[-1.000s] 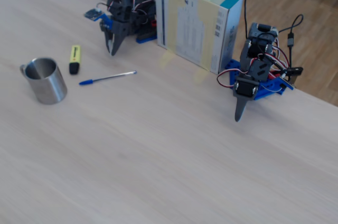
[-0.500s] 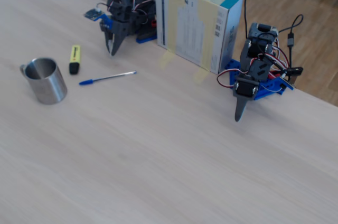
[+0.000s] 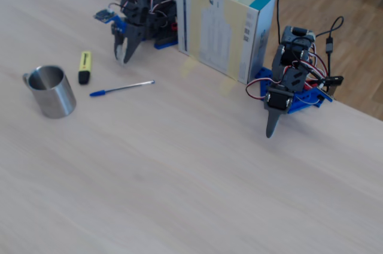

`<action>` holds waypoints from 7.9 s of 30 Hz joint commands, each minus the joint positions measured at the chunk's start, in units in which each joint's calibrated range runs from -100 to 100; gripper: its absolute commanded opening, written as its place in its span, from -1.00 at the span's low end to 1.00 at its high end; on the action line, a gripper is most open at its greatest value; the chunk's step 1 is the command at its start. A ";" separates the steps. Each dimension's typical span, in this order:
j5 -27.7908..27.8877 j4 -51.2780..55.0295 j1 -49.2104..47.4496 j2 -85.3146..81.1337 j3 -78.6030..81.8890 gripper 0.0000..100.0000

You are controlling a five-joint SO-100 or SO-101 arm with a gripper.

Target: Grab the blue pen and put it in the silver cup.

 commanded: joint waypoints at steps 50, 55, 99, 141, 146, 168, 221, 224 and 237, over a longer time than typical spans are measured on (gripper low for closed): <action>-19.83 -52.11 -11.15 46.13 -12.43 -0.42; -19.83 -54.43 -8.97 50.95 -12.52 -0.42; -19.67 -71.76 -10.02 80.87 -16.97 -0.42; -19.41 -54.94 -8.71 74.89 -16.24 -0.42; -19.36 -51.68 -8.45 75.39 -18.33 -0.42; -18.43 -40.27 -10.19 86.69 -32.75 -0.42; -18.79 -47.14 -13.42 94.51 -36.38 -0.42; -18.79 -47.05 -13.42 94.42 -36.29 -0.42; -18.84 -47.05 -13.42 94.17 -36.29 -0.58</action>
